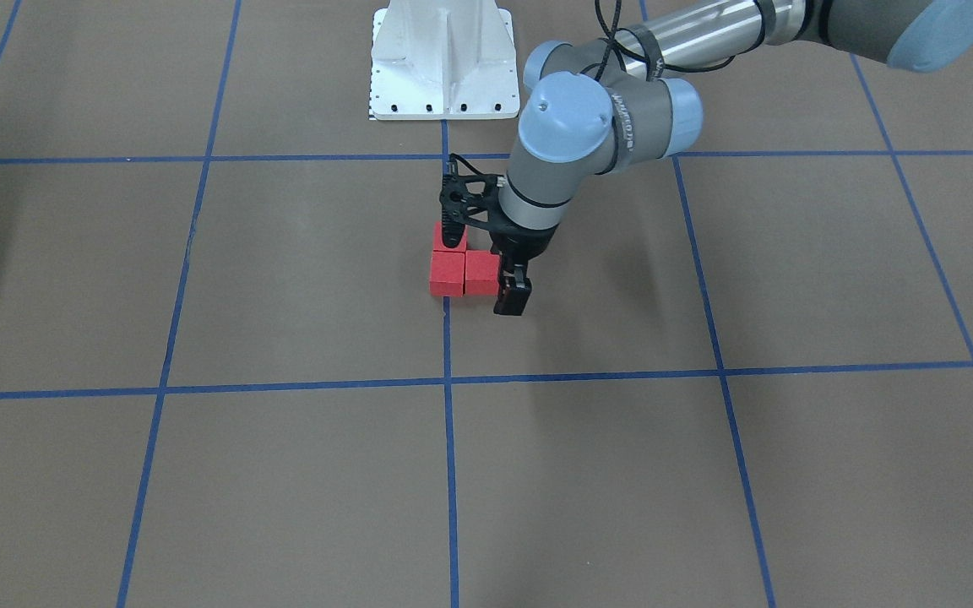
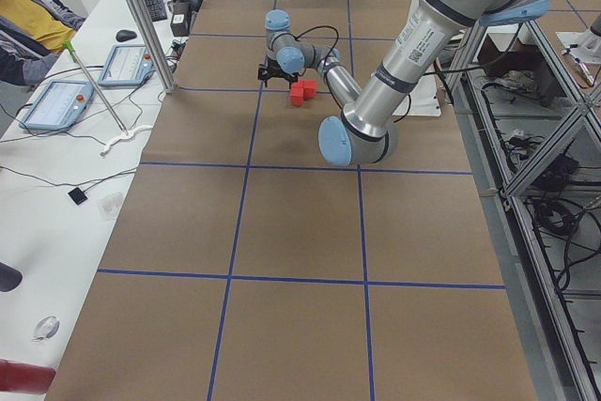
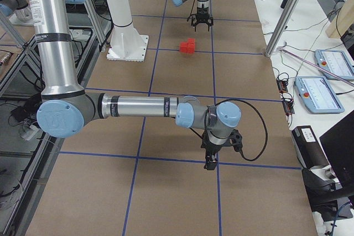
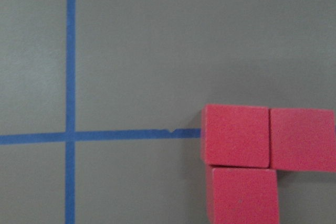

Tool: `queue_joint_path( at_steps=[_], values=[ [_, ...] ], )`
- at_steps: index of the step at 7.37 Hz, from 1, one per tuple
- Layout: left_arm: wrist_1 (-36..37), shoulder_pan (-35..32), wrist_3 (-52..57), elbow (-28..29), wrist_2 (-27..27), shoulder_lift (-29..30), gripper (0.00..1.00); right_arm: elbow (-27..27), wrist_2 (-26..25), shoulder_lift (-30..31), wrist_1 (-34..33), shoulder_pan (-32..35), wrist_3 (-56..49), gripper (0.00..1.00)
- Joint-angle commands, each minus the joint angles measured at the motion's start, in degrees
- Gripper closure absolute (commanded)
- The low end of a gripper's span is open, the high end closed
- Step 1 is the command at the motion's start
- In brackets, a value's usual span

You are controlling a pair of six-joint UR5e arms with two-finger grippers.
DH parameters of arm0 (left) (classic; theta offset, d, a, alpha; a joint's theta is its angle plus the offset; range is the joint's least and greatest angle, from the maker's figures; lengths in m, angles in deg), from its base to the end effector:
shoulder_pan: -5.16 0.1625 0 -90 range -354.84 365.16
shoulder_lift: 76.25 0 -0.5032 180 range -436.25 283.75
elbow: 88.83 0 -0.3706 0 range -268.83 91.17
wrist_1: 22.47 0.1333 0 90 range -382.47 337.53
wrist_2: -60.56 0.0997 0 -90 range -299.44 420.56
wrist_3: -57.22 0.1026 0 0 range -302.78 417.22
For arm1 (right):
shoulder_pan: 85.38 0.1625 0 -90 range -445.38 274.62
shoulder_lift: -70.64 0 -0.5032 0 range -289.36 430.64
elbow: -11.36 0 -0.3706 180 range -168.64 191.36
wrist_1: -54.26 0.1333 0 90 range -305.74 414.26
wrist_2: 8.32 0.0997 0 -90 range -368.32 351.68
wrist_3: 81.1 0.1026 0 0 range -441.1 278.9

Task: Form red blocks into L shape at center
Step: 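Open the left gripper and withdraw the left arm from the cubes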

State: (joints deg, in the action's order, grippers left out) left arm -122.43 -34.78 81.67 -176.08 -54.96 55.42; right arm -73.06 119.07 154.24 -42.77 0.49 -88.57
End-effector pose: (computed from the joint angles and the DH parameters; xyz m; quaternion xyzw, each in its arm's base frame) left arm 0.5241 -0.5551 0.2913 0.3489 0.2855 0.6102 0.6514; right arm 0.0336 -0.5207 0.7491 -0.0420 -0.3214 -0.0783 0.9428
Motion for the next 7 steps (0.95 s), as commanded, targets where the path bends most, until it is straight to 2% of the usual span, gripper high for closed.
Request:
queue_joint_path(
  at_steps=[1,2,4,6,7],
  values=[
    [-0.06,-8.88,-0.11,-0.64,-0.32,-6.47,0.0,0.04,-0.03,0.34,0.0,0.0,0.0,0.01],
    [-0.24,-13.45,-0.81,-1.34,-0.32,-10.94,0.0,0.13,-0.03,0.43,0.0,0.0,0.0,0.01],
    [-1.29,-23.39,-16.54,-1.34,-5.75,-22.7,0.0,0.31,-0.03,0.43,0.0,0.0,0.0,0.01],
    [-1.73,-33.93,-17.51,0.23,-5.69,-33.96,0.0,0.31,-0.03,0.34,0.0,0.26,0.0,0.01],
    [-1.65,-39.72,-17.6,2.59,-5.68,-36.19,0.0,0.31,0.05,0.25,0.0,0.26,0.0,0.01]
  ],
)
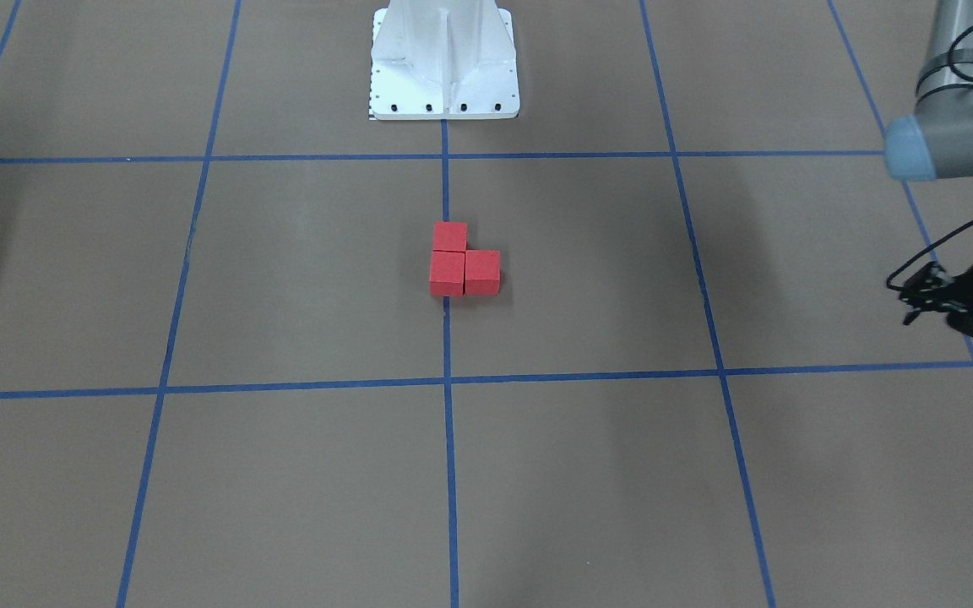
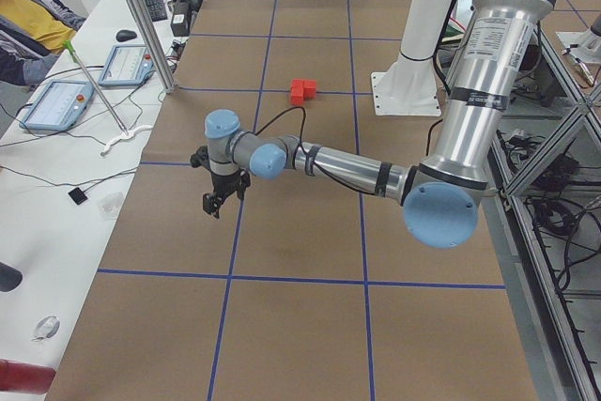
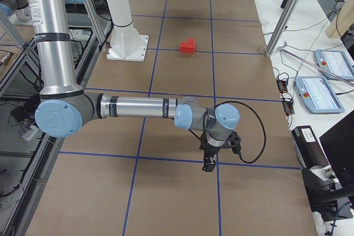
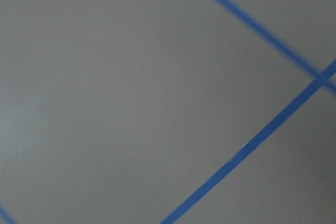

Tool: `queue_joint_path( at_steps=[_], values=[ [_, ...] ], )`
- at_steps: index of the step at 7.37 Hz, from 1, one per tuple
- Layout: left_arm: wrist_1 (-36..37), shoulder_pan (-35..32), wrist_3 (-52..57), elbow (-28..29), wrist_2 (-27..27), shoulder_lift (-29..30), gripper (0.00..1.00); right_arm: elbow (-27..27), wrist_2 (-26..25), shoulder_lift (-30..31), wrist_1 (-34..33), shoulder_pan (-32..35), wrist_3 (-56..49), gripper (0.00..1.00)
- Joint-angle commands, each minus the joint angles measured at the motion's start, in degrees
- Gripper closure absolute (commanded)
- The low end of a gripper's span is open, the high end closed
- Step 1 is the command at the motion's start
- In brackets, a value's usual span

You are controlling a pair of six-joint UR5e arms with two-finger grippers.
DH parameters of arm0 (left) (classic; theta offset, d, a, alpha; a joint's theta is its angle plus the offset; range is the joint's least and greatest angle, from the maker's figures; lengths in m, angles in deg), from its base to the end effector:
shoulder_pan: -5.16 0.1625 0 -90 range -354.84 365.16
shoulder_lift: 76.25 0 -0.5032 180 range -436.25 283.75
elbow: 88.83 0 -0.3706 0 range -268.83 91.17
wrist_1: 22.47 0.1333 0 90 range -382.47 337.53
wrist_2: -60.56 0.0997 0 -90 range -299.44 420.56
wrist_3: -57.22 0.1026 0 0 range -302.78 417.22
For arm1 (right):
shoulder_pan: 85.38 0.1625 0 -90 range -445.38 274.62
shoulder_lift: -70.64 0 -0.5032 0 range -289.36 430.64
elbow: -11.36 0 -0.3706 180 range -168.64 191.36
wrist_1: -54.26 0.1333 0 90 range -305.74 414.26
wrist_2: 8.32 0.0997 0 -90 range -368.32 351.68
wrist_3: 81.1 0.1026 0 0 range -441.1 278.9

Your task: Form red blocks into L shape at center

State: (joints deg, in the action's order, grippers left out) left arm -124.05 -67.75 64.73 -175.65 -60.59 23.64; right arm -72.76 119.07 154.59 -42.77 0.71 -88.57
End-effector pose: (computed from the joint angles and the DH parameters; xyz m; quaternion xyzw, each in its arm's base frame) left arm 0.0928 -0.5748 0.6670 0.1304 0.2769 0.2443 0.9201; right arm 0.0359 -0.5165 0.7546 -0.0467 -0.3216 -0.0747 0.9428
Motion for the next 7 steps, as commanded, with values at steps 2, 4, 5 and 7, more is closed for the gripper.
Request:
queue_joint_path(
  at_steps=[2,4,5,7],
  values=[
    [3.11,-16.18,0.05,2.01,-6.24,-6.98,0.0,-0.08,-0.04,-0.28,0.0,0.05,0.0,0.01],
    [7.96,-18.84,3.56,1.22,-9.72,-7.16,0.0,-0.08,0.05,-0.36,0.0,0.05,0.0,0.01],
    [8.06,-18.93,3.04,1.13,-9.81,-8.21,0.0,-0.08,0.05,-0.36,0.0,0.05,0.0,0.01],
    [7.62,-18.85,3.21,-0.27,-9.2,-8.3,0.0,-0.17,0.05,-0.45,0.09,0.05,0.0,0.01]
  ],
)
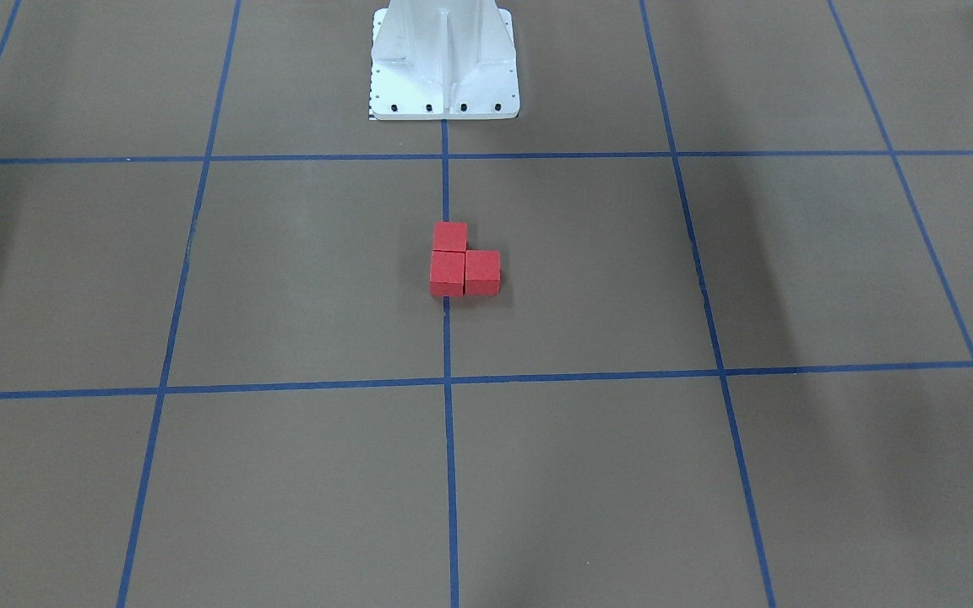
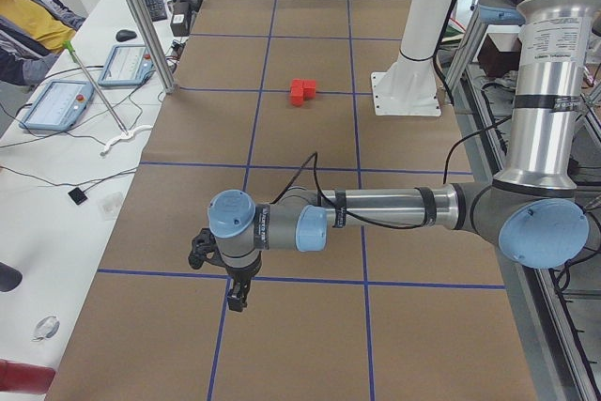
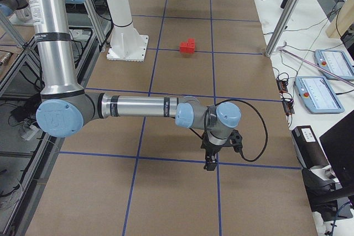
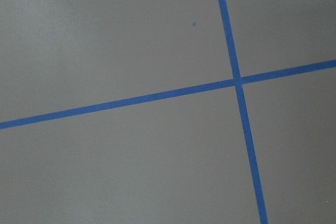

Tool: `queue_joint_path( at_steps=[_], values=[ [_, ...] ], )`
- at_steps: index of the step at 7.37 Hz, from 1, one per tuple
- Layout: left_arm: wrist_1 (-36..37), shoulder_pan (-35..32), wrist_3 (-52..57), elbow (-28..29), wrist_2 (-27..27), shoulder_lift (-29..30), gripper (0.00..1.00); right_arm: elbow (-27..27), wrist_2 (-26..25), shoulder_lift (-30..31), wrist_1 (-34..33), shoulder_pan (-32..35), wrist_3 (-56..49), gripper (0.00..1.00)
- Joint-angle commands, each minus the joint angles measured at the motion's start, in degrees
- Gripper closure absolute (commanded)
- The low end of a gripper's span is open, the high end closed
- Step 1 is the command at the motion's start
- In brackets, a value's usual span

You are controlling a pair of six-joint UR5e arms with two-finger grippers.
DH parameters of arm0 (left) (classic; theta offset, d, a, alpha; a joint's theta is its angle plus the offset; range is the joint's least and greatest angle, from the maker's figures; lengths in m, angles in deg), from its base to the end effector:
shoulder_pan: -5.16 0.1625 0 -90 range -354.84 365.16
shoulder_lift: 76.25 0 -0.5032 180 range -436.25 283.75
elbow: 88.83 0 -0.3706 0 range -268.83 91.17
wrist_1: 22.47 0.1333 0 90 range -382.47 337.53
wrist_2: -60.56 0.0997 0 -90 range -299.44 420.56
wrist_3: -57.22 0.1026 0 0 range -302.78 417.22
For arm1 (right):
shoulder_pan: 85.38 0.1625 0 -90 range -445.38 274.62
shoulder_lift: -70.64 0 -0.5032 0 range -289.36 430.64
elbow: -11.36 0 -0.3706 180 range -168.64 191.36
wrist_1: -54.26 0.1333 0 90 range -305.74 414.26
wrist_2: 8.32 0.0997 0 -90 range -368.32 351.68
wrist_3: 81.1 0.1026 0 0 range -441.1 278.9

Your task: Form red blocks into L shape at center

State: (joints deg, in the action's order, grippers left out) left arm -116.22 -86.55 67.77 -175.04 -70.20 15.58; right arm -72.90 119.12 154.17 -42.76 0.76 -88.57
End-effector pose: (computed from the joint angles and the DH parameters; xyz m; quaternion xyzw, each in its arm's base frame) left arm -0.0809 -0.4863 0.7527 0.0517 0.3446 0.0777 0.9341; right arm 0.0359 -0.5210 0.7497 -0.0418 -0.3219 -0.0758 0.9428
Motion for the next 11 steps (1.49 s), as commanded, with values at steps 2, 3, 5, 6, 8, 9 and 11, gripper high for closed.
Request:
queue_joint_path(
  at_steps=[2,3,5,6,8,9,11],
  values=[
    [-0.64,0.13,0.35,-2.47,0.33,-2.43,0.0,-0.12,0.0,-0.03,-0.02,0.0,0.0,0.01],
    [-0.9,0.13,0.35,-2.3,0.33,-2.53,0.0,-0.12,0.0,-0.03,-0.02,0.0,0.0,0.01],
    [-0.91,0.13,0.26,-2.3,0.33,-2.53,0.0,-0.12,0.09,0.05,-0.02,0.0,0.0,0.01],
    [-0.91,0.13,0.18,-2.3,0.33,-2.53,0.0,-0.21,0.09,0.05,-0.02,0.0,0.0,0.01],
    [-0.91,0.22,0.26,-2.3,0.33,-2.53,0.0,-0.21,0.09,0.14,-0.02,0.0,0.0,0.01],
    [-0.91,0.22,0.26,-2.3,0.33,-2.44,0.0,-0.21,0.09,0.14,-0.02,0.0,0.0,0.01],
    [-0.91,0.22,0.17,-2.21,0.24,-2.53,0.0,-0.21,0.09,0.23,-0.02,0.0,0.0,0.01]
  ],
)
